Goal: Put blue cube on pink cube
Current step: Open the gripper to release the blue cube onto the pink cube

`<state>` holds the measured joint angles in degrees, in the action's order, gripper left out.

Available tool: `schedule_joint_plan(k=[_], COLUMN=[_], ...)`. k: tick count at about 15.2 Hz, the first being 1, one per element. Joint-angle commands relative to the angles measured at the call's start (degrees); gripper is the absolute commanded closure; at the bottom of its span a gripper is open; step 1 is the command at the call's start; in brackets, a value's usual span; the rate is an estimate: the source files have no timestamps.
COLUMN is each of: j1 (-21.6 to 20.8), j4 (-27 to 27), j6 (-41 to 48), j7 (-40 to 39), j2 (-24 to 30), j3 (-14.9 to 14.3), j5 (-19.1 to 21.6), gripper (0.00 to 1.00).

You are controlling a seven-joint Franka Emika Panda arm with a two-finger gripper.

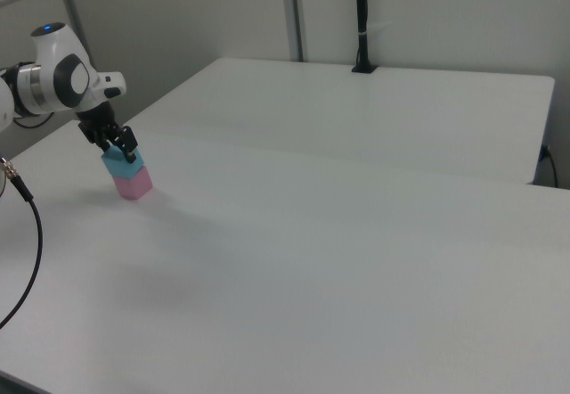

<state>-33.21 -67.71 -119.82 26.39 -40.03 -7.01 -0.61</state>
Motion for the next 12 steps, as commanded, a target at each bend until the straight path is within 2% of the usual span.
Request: schedule_joint_plan(k=[1, 2, 6, 9, 11, 12], j1=[-0.28, -0.28, -0.28, -0.36, 0.25, 0.34], j4=[0.30, 0.03, 0.03, -0.14, -1.19, -3.55], j6=[-0.94, -0.95, -0.68, 2.63, 8.96, 9.94], j7=[1.12, 1.12, 1.12, 1.12, 0.60, -0.80], j2=[-0.40, -0.40, 0.30, 5.64, 11.96, 15.91], j3=[-0.02, -0.02, -0.02, 0.07, -0.02, -0.63], j5=[0.00, -0.09, -0.01, 0.17, -0.18, -0.35], gripper=[0.20, 0.12, 0.02, 0.00, 0.00, 0.00])
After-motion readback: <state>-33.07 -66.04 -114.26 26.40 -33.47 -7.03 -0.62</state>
